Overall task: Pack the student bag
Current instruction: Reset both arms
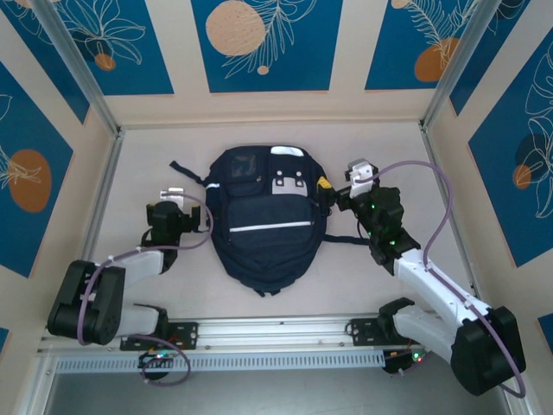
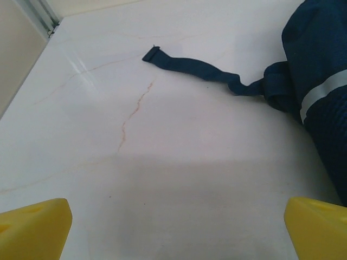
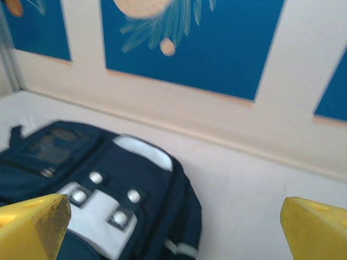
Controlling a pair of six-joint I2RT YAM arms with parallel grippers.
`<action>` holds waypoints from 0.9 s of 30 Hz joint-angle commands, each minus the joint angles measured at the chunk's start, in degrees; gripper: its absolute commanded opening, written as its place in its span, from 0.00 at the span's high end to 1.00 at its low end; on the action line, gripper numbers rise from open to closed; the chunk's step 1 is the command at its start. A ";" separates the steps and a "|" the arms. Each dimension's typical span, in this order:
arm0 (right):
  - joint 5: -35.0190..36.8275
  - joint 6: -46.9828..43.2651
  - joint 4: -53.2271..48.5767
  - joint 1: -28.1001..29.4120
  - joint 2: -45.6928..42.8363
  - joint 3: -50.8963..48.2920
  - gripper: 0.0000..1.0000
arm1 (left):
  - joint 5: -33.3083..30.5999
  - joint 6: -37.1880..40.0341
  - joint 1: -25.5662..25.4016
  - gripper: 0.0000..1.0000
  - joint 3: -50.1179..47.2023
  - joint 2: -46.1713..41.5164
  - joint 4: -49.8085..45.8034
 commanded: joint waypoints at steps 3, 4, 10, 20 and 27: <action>0.76 1.82 7.42 -3.09 1.79 -4.42 0.01 | 8.07 3.00 2.56 0.00 -4.17 7.71 23.12; 0.66 1.83 7.59 -3.44 2.31 -4.45 0.01 | 8.13 2.79 2.74 0.00 -5.57 11.99 29.84; -0.04 1.72 8.85 -6.41 5.16 -6.81 0.01 | 16.85 1.49 6.44 0.00 2.40 12.45 14.94; -3.83 5.67 28.46 -14.00 16.46 -16.95 0.01 | 15.94 1.93 5.93 0.00 1.99 12.40 15.89; -14.86 9.75 53.45 -21.84 35.01 -19.74 0.01 | 15.47 2.19 5.65 0.00 1.98 12.47 15.98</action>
